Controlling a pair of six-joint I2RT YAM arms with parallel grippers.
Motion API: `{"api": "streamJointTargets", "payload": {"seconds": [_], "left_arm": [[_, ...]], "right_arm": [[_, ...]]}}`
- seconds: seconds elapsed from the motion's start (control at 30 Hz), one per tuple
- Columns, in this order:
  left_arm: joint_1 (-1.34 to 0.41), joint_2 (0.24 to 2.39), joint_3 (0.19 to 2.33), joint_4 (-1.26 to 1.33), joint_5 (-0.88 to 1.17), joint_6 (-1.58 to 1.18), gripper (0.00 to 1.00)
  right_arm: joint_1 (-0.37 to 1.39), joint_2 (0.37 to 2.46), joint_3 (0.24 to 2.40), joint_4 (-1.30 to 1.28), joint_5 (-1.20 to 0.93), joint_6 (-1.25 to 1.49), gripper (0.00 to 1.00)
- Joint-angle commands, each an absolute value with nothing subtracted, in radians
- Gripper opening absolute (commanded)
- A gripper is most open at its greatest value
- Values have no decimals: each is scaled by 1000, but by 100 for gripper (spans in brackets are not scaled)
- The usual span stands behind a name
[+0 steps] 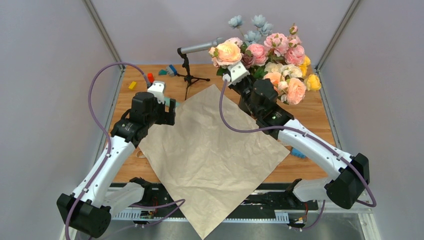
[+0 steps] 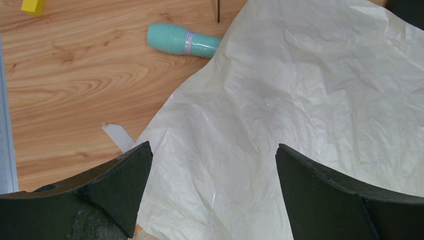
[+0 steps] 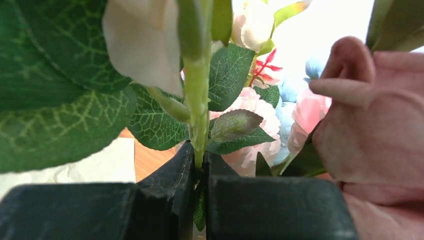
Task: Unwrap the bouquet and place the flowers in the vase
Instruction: Insert the fake flower into the vase.
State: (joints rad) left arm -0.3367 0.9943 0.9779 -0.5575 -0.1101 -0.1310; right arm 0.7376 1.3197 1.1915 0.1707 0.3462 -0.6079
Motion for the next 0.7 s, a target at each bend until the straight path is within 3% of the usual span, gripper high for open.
{"api": "streamJointTargets", "payload": {"seconds": [0.0, 0.67], "left_arm": [[-330, 976, 981, -526, -106, -120, 100], [-330, 973, 980, -526, -104, -120, 100]], "right_arm": [[728, 1331, 1178, 196, 382, -565, 3], [729, 1293, 1153, 166, 349, -538, 36]]}}
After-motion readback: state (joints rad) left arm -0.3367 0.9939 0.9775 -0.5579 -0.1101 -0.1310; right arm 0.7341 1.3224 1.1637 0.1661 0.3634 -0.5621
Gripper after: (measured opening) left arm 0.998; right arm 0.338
